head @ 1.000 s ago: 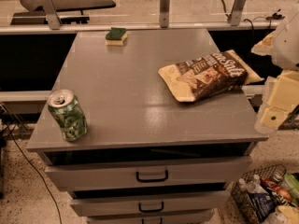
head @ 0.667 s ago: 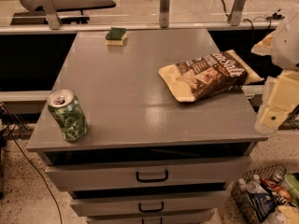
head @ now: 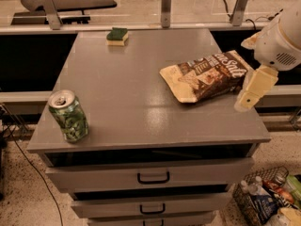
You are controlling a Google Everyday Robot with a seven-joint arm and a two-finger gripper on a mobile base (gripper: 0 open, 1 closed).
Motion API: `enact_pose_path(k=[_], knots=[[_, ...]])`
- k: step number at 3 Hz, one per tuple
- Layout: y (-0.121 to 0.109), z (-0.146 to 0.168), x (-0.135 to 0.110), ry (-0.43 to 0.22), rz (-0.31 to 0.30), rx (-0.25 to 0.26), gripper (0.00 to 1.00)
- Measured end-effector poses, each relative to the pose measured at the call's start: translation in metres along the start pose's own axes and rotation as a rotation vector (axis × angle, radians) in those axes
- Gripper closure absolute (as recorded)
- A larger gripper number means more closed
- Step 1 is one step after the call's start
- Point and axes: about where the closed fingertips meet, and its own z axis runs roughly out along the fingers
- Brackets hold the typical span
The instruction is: Move brown chip bag near sponge
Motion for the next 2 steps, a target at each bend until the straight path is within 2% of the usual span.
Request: enact_pose_path(k=[1,2], knots=[[-0.052,0.039,0.011,-0.051,0.015,0.069,0.00],[-0.093,0.075,0.030,-0.091,0.039,0.104,0.00]])
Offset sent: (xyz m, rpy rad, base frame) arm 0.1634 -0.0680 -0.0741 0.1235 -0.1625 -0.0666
